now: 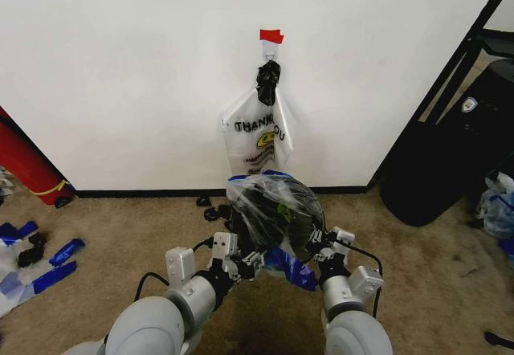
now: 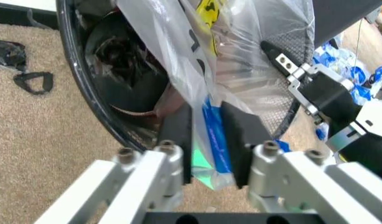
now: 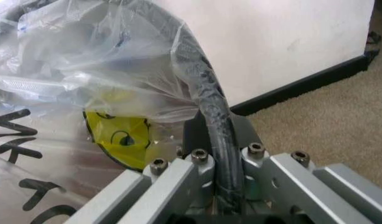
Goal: Pick up the garbage bag from the wall and place it over the trash bin.
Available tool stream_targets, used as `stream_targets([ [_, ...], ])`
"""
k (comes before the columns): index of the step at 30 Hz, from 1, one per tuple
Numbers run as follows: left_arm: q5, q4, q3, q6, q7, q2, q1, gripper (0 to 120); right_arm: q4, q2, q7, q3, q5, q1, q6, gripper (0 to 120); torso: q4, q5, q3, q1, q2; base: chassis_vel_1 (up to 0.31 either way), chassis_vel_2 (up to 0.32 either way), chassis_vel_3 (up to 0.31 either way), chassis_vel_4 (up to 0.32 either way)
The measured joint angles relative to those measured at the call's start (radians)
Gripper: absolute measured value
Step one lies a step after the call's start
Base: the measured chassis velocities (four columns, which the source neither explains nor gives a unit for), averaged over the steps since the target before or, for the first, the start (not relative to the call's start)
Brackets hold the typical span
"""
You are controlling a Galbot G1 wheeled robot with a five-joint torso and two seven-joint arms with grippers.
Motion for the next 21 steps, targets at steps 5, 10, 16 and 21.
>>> stream_targets([
  [5, -0.002, -0.005, -0.007, 0.000, 0.000, -0.006, -0.007, 0, 0.006, -0.006, 0.008, -0.002, 0.024, 0.001, -0.009, 0, -0.0001, 0.0000, 0.000, 0.000, 0.000, 0.000, 0.000, 0.000, 0.000],
  [10, -0.008, -0.010, -0.024, 0.001, 0.001, 0.004, 0.001, 0, 0.009, -0.016, 0.020, 0.006, 0.063, 0.008, -0.018, 0, -0.0001, 0.0000, 0.000, 0.000, 0.000, 0.000, 0.000, 0.000, 0.000],
  [16, -0.011, -0.029, -0.070, 0.004, 0.001, 0.012, 0.057, 0, 0.011, -0.016, 0.037, 0.016, 0.121, 0.028, -0.028, 0, 0.0000, 0.0000, 0.000, 0.000, 0.000, 0.000, 0.000, 0.000, 0.000],
  [21, -0.011, -0.033, -0.115, 0.004, 0.001, 0.022, 0.090, 0, 0.007, -0.014, 0.045, 0.020, 0.150, 0.036, -0.033, 0, -0.0001, -0.0001, 0.000, 0.000, 0.000, 0.000, 0.000, 0.000, 0.000],
])
